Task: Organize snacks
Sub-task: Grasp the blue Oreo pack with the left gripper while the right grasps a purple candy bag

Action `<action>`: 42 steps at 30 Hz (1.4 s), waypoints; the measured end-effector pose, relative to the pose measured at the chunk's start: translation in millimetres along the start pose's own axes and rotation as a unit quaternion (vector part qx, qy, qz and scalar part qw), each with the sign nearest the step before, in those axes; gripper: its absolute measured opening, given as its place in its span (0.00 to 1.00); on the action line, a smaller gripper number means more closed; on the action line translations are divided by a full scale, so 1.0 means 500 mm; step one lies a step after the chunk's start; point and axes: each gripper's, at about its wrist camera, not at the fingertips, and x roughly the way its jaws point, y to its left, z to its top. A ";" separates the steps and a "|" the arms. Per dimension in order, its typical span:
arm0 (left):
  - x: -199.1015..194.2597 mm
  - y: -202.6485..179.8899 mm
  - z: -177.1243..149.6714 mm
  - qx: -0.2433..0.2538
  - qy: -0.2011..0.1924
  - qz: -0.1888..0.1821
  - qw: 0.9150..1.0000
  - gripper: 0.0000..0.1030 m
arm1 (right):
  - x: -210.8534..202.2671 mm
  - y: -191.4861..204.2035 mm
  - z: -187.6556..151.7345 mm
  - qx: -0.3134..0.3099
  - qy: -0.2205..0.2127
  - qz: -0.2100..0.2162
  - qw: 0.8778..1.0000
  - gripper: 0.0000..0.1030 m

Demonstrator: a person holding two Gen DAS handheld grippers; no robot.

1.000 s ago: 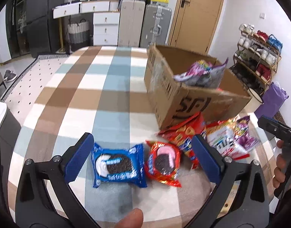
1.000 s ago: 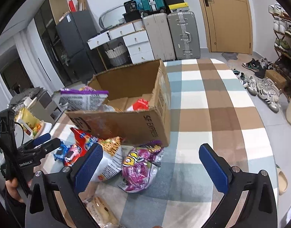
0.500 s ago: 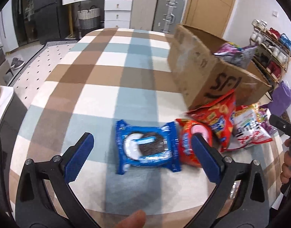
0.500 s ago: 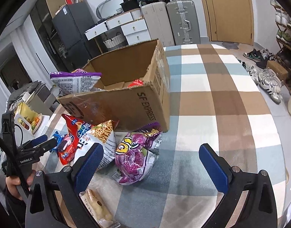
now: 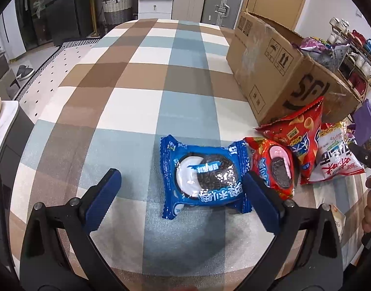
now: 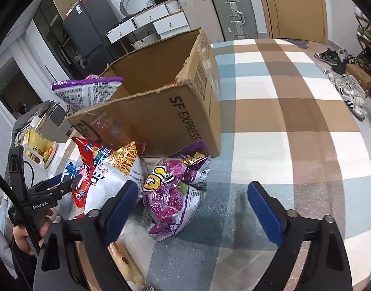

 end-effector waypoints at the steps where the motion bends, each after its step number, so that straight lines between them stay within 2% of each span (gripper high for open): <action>1: 0.001 -0.001 0.001 0.001 0.000 -0.001 1.000 0.96 | 0.003 0.000 -0.001 0.000 0.002 0.002 1.000 0.87; 5: 0.001 -0.009 0.000 0.008 -0.001 0.003 1.000 0.95 | 0.011 0.001 -0.002 -0.002 0.008 0.010 1.000 0.84; 7: -0.001 -0.016 -0.001 0.016 -0.004 0.003 1.000 0.91 | 0.017 0.003 -0.002 -0.004 0.015 0.024 1.000 0.73; 13: -0.005 -0.037 -0.005 0.042 -0.014 -0.002 0.999 0.74 | 0.020 0.016 -0.006 -0.015 0.015 0.038 0.999 0.66; 14: -0.006 -0.038 -0.005 0.043 -0.015 -0.004 0.999 0.68 | 0.021 0.017 -0.005 -0.014 0.015 0.041 0.999 0.64; 16: -0.009 -0.040 -0.005 0.044 -0.018 -0.006 0.999 0.58 | 0.019 0.017 -0.005 -0.014 0.013 0.041 0.999 0.56; 17: -0.010 -0.041 -0.005 0.043 -0.019 -0.006 0.999 0.53 | 0.019 0.018 -0.005 -0.015 0.013 0.039 0.999 0.56; 21: -0.014 -0.032 -0.003 0.025 -0.024 -0.024 0.999 0.42 | 0.008 0.021 -0.012 -0.023 0.006 0.034 0.999 0.50; 31: -0.022 -0.026 -0.005 0.008 -0.033 -0.038 0.999 0.40 | -0.026 0.027 -0.023 -0.032 -0.015 0.018 0.999 0.47; 42: -0.080 -0.023 0.001 -0.001 -0.062 -0.042 0.997 0.40 | -0.083 0.009 -0.033 -0.021 -0.049 0.007 0.999 0.46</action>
